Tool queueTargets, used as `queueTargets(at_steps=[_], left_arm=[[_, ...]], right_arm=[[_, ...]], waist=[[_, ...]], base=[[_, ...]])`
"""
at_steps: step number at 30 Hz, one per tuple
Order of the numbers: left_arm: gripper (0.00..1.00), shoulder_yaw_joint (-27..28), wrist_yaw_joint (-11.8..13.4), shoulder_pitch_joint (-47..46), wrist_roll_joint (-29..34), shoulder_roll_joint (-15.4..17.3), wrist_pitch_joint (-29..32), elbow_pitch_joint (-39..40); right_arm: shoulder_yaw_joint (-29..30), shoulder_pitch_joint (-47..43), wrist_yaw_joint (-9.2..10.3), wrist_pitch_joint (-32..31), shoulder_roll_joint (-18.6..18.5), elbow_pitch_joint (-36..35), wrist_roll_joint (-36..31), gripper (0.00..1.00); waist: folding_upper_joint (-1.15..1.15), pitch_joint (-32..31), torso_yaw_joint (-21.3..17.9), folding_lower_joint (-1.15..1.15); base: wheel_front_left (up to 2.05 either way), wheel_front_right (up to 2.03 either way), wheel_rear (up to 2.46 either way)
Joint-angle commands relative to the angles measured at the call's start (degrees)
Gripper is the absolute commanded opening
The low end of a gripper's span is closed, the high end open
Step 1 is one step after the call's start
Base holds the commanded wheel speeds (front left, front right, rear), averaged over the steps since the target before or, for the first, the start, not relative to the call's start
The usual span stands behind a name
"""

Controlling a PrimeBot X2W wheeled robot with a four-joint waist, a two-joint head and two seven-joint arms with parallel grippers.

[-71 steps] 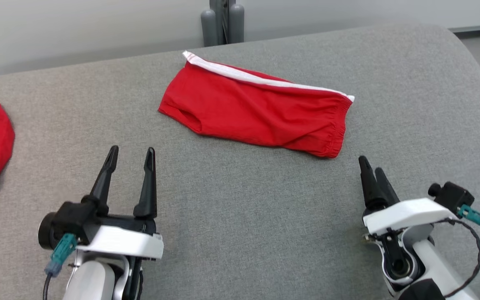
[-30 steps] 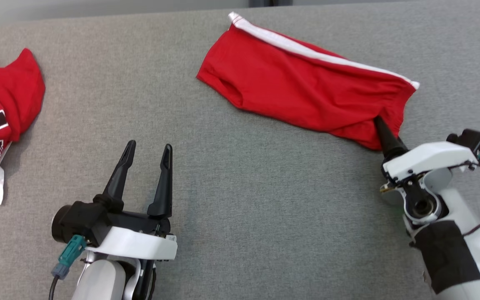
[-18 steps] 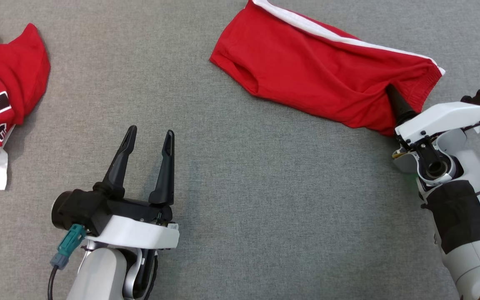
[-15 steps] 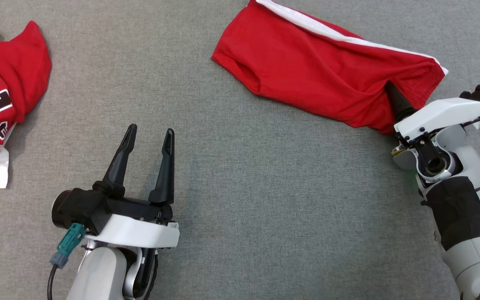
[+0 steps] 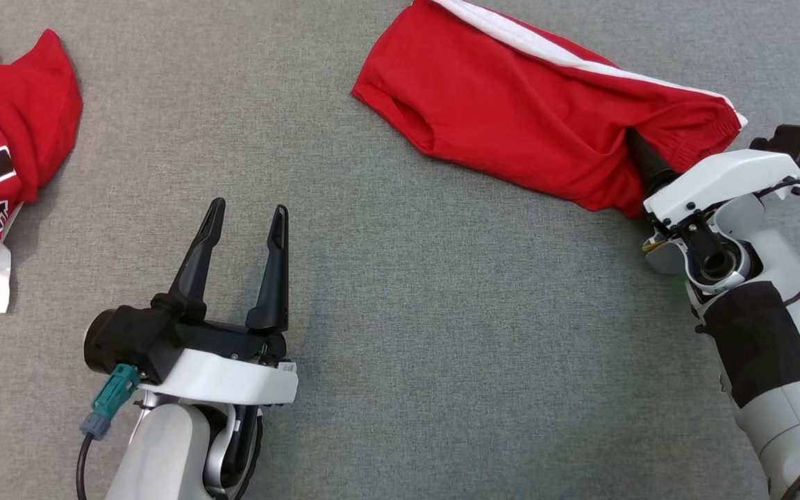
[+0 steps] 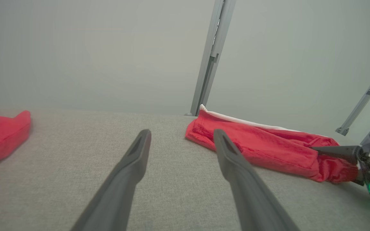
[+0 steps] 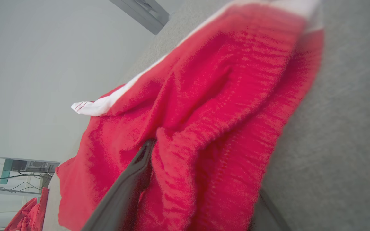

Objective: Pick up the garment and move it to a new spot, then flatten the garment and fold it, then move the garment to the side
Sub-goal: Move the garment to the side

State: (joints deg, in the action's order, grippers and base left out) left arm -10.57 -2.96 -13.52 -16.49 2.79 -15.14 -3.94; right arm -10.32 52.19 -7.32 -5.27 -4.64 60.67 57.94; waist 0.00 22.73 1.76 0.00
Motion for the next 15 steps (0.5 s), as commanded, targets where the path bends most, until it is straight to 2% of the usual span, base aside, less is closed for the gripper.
queueTargets(at_steps=[1, 7, 15], left_arm=[[1.00, 0.19, 0.17, -1.14, -0.05, 0.21, 0.03, -0.07], [1.00, 0.74, -0.01, -1.27, 0.10, 0.22, 0.03, -0.26], [1.00, 0.40, -0.26, -1.10, -0.15, 0.21, 0.03, -0.45]], right_arm=[[-1.22, -2.87, -0.30, -1.58, 3.23, 2.31, 0.76, 0.00], [-2.68, -2.95, -0.22, -0.93, 2.64, 3.06, -0.42, 0.00], [-8.65, -3.94, -0.08, 0.57, -3.18, 1.03, -6.54, 0.00]], waist=[[0.00, 0.00, 0.00, 0.00], [0.00, -0.37, -0.07, 0.00], [0.00, -1.03, 0.05, 0.00]], base=[[0.00, 0.00, 0.00], [0.00, 0.00, 0.00], [0.00, 0.00, 0.00]])
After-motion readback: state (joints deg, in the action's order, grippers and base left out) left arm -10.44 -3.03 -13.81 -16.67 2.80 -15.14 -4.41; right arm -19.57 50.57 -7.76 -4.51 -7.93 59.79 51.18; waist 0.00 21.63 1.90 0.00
